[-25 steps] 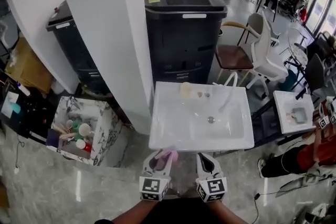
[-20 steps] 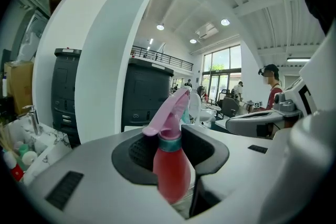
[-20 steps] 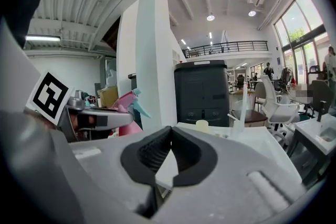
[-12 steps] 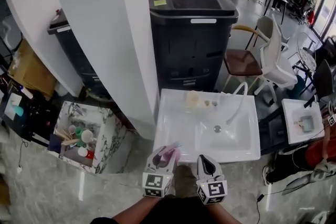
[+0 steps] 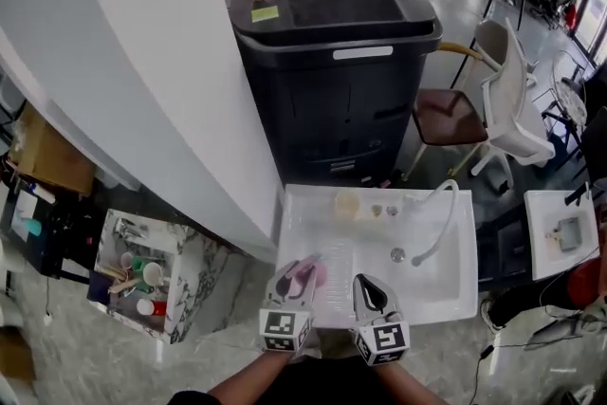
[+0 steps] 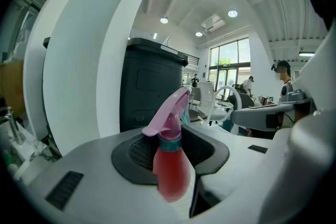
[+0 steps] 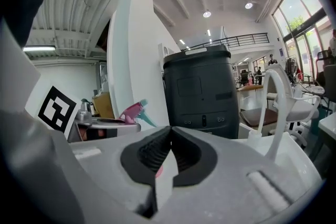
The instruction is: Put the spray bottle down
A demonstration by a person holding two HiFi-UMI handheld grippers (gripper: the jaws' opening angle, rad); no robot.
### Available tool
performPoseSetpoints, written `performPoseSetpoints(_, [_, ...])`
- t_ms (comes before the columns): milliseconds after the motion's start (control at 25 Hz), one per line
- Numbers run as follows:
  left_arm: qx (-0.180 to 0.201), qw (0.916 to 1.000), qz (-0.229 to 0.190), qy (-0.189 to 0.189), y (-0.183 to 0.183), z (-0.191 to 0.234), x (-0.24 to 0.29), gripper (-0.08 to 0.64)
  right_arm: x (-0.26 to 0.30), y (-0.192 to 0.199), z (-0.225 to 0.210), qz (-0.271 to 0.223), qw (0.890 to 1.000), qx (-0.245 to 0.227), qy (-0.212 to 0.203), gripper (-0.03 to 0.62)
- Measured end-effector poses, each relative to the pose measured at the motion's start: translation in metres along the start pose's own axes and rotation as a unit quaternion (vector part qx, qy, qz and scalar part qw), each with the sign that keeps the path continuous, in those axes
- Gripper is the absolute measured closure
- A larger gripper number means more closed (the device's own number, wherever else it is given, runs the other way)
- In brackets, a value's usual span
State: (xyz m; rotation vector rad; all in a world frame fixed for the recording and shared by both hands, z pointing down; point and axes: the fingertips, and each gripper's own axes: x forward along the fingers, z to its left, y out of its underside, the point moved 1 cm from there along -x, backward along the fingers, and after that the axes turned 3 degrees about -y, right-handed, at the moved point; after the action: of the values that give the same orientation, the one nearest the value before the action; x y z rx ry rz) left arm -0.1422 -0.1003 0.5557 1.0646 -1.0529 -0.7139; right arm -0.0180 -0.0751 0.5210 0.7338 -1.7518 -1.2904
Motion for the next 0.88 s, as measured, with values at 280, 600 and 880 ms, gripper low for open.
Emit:
performPoseSetpoints(280, [-0.004, 0.9995, 0.005, -0.030, -0.010, 0.032, 0.080, 0.408, 0.062, -0.007, -0.039, 0.013, 1.000, -0.005, -0.018, 0.594])
performPoseSetpoints(600, [0.010, 0.9974, -0.003, -0.071, -0.010, 0.070, 0.154, 0.408, 0.115, 0.002, -0.060, 0.044, 0.998, 0.001, -0.051, 0.594])
performPoseSetpoints(880, [0.040, 0.9966, 0.003, -0.071, -0.006, 0.083, 0.205, 0.408, 0.140, 0.001, -0.084, 0.051, 0.997, 0.009, -0.057, 0.594])
